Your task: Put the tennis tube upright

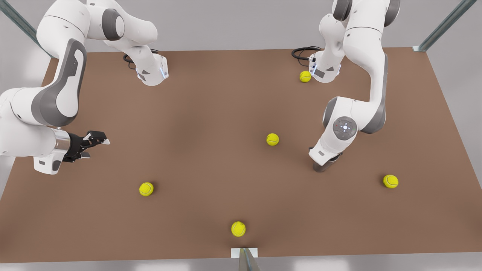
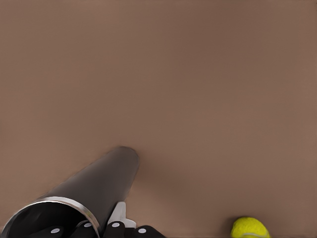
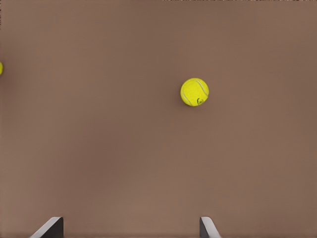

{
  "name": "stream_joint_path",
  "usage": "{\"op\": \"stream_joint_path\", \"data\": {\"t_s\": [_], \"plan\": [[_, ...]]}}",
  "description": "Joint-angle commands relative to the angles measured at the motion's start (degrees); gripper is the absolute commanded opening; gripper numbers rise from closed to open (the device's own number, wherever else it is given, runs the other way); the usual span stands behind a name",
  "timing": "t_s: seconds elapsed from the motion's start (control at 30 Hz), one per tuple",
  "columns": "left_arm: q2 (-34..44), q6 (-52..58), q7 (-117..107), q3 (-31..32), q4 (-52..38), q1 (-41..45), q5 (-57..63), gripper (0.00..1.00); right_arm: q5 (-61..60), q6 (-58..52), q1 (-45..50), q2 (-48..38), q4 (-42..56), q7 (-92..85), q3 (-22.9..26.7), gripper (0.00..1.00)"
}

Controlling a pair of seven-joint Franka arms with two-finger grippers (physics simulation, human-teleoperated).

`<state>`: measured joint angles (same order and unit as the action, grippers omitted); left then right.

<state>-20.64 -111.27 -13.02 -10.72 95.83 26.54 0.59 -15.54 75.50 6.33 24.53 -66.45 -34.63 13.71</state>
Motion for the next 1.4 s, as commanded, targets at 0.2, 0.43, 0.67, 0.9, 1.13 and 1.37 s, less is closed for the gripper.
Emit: {"op": "stream_joint_path", "data": {"t_s": [0.2,0.43,0.67,0.9,1.13,1.37], "plan": [[-1.1,0.0,0.3,0.0,-0.3,0.1,-6.4,0.21,0.1,0.0,0.0,0.0,0.0,0.0,0.1,1.00],[-1.1,0.0,0.4,0.0,-0.3,0.1,-6.1,0.21,0.1,0.0,0.0,0.0,0.0,0.0,0.0,1.00],[-1.2,0.0,0.3,0.0,-0.4,0.2,-6.1,1.00,0.2,0.0,0.0,0.0,0.0,0.0,0.0,1.00],[-1.2,0.3,-0.1,0.0,-1.8,0.4,-6.1,1.00,0.2,0.0,-0.1,0.0,0.0,0.0,0.1,1.00],[-1.2,1.9,0.2,0.0,-3.5,0.3,-6.0,1.00,0.2,0.0,-0.1,0.0,0.1,0.0,0.1,1.00],[-1.2,8.3,0.4,0.0,-8.3,0.0,-5.9,1.00,0.2,0.0,-0.4,0.0,0.1,0.0,0.1,1.00]]}}
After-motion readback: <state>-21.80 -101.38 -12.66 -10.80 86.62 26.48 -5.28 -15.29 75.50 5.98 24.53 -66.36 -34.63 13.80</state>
